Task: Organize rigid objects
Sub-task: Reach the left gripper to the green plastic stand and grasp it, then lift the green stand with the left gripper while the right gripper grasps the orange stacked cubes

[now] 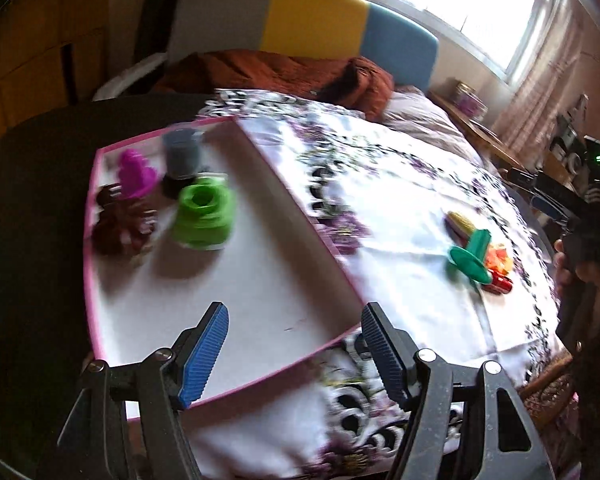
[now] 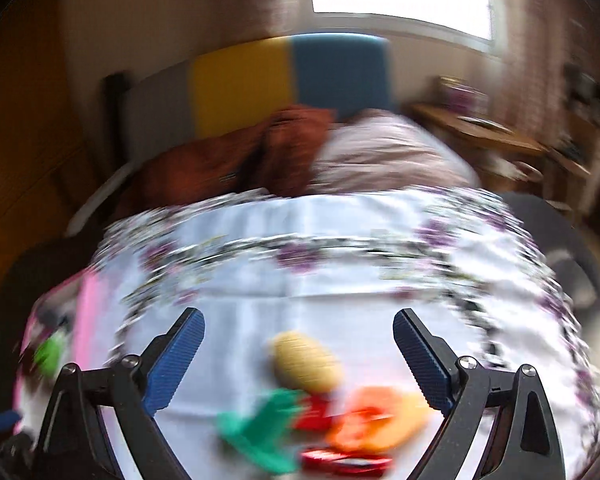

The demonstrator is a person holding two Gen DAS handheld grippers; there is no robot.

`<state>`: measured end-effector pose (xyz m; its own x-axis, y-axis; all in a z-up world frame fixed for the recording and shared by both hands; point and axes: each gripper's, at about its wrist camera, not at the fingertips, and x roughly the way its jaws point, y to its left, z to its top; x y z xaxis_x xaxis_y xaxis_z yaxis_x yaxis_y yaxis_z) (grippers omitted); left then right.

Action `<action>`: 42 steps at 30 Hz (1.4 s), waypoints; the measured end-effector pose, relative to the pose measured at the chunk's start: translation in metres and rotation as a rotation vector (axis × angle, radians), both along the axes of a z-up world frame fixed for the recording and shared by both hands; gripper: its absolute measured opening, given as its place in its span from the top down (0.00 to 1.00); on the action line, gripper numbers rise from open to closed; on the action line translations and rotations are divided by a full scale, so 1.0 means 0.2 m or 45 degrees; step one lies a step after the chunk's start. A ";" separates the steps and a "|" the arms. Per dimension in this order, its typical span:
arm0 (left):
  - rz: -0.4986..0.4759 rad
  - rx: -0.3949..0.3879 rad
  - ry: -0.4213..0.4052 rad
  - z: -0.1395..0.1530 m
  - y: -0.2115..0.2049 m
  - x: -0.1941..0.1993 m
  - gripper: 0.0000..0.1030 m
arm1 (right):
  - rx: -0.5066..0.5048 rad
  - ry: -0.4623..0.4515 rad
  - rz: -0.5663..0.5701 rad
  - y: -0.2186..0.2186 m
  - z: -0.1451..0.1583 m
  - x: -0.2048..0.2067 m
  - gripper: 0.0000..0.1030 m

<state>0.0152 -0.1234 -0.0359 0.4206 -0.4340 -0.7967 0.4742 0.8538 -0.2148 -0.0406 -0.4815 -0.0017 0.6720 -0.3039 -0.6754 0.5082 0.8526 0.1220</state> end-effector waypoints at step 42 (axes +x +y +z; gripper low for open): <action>-0.697 0.111 0.026 -0.25 -1.31 0.01 0.71 | 0.415 -0.127 -0.363 -0.42 -0.14 -0.20 0.06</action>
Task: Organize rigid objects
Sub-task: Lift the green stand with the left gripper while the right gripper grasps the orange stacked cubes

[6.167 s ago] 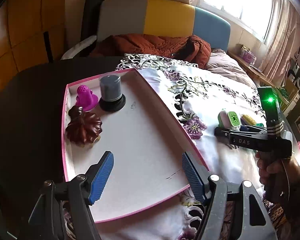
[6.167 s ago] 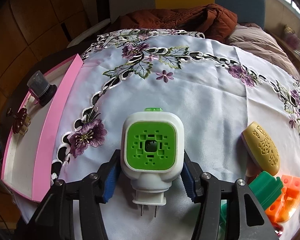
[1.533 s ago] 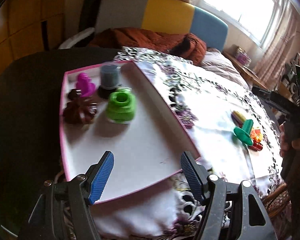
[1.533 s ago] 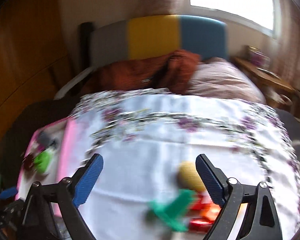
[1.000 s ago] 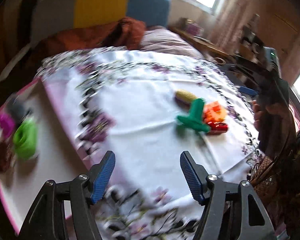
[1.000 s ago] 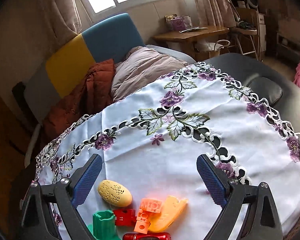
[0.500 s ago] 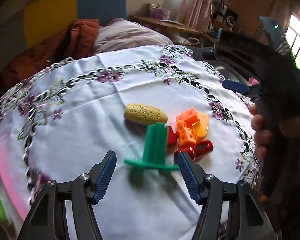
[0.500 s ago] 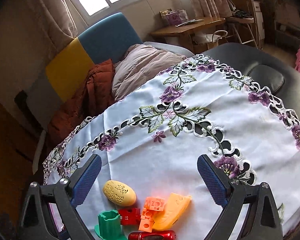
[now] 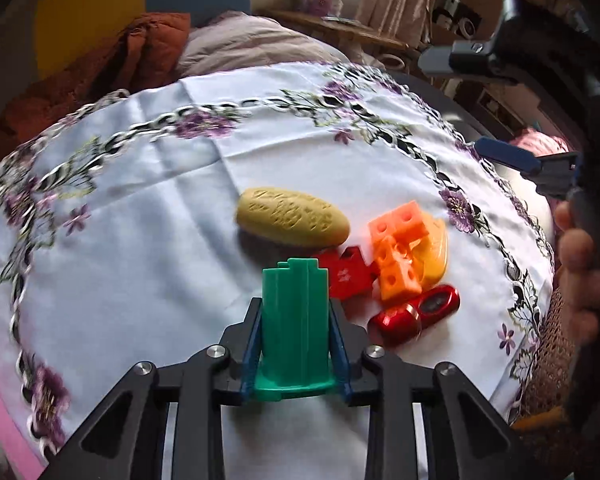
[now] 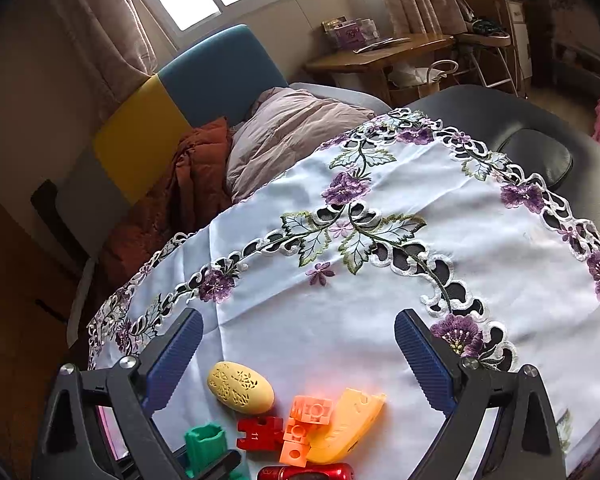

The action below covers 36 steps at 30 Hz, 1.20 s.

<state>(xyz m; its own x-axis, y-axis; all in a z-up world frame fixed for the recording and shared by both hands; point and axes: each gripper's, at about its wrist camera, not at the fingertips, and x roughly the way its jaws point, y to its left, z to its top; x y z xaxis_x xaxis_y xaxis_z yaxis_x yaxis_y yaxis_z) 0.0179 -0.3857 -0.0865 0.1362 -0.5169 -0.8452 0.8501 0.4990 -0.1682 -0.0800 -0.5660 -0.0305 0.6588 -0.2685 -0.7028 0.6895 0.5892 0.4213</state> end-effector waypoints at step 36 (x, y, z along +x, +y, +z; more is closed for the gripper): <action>0.189 -0.153 0.018 -0.05 0.53 -0.13 0.70 | 0.076 0.447 0.327 0.16 -0.27 0.23 0.80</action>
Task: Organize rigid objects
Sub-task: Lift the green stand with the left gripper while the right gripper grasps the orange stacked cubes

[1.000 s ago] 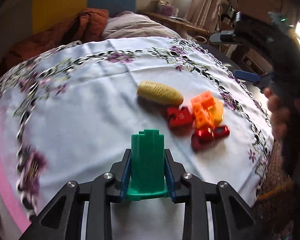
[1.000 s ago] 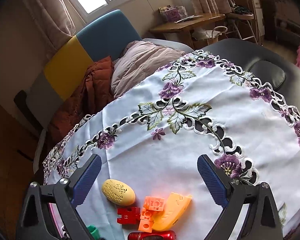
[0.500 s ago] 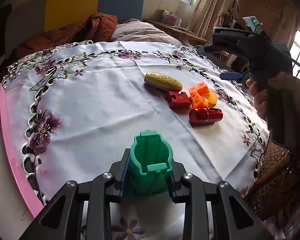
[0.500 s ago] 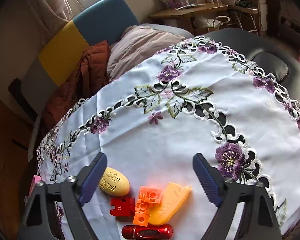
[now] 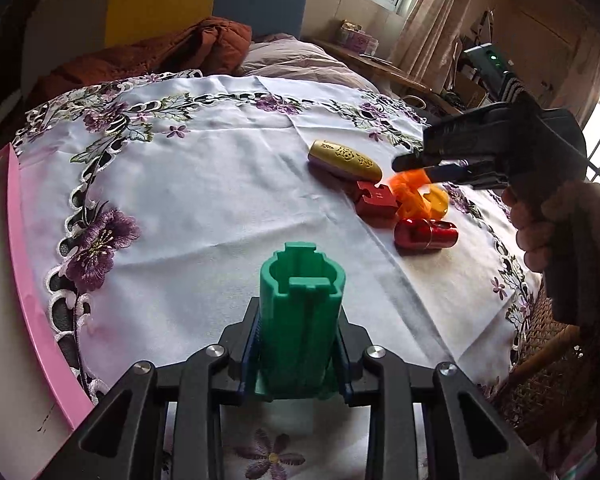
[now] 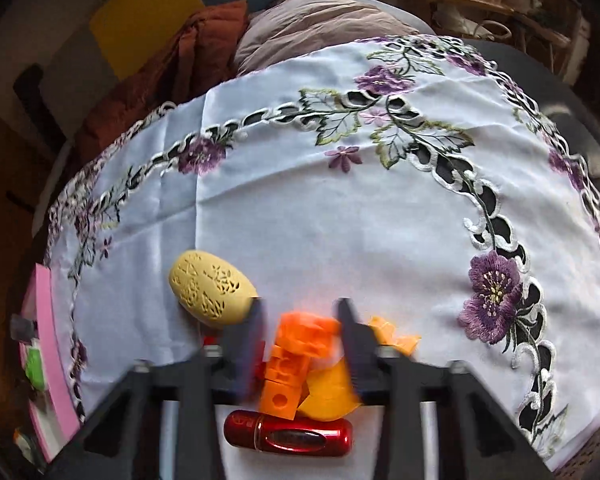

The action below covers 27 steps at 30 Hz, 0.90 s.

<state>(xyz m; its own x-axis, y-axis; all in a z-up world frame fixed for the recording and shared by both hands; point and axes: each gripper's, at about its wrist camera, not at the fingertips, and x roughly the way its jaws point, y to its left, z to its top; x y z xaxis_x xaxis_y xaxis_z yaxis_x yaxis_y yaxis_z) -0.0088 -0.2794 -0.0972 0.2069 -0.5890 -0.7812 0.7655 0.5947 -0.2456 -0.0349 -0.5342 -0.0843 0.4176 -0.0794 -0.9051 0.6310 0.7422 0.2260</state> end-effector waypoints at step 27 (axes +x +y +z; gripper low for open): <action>0.022 -0.014 0.012 0.00 0.01 0.00 0.70 | 0.037 0.015 -0.014 -0.02 -0.05 0.06 0.68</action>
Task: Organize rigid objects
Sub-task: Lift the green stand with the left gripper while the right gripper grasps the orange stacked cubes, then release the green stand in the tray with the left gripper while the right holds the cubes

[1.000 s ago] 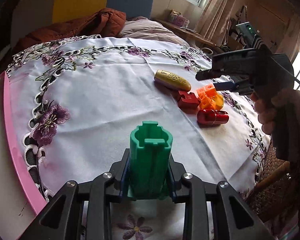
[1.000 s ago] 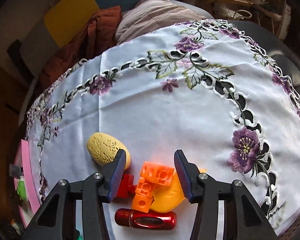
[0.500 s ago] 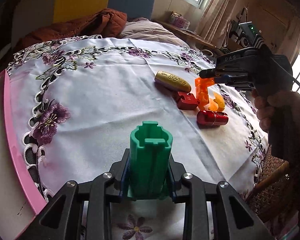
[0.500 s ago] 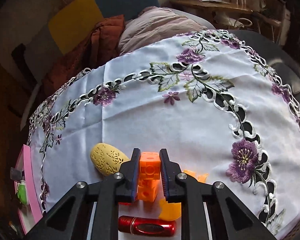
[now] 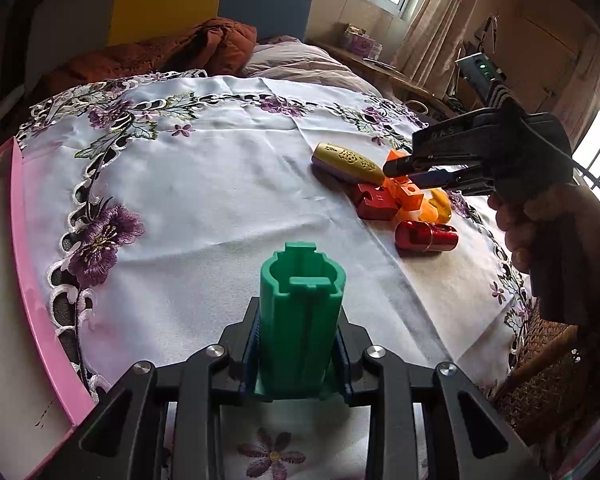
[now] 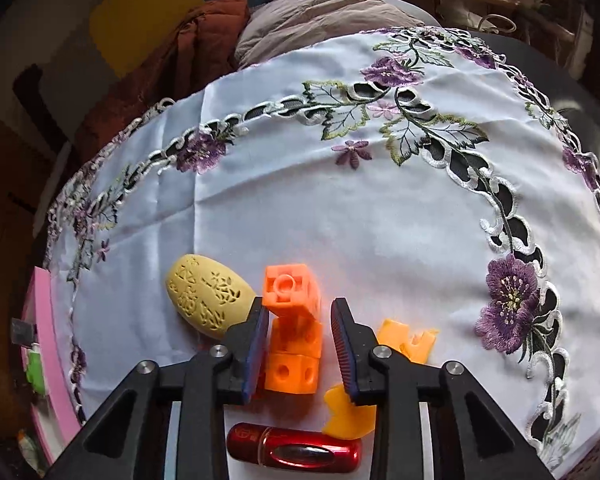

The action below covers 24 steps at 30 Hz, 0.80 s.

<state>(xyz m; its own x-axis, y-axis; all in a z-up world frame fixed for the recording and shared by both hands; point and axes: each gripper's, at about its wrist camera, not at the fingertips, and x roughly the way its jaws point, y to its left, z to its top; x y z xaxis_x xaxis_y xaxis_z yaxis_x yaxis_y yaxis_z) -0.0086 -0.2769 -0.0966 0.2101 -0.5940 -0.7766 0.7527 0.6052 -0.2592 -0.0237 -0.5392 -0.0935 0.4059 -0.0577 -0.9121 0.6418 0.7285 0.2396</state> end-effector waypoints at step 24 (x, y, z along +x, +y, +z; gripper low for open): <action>0.062 -0.034 -0.144 0.24 0.08 -0.08 0.71 | -0.198 0.164 0.179 0.11 -0.05 0.07 0.74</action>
<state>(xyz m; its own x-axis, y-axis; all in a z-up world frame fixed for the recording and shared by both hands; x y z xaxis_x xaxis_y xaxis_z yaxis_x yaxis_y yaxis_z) -0.0253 -0.2615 -0.0477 0.3245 -0.6010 -0.7304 0.7480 0.6357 -0.1908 -0.0090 -0.5170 -0.1039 0.3010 -0.1525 -0.9414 0.5492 0.8347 0.0404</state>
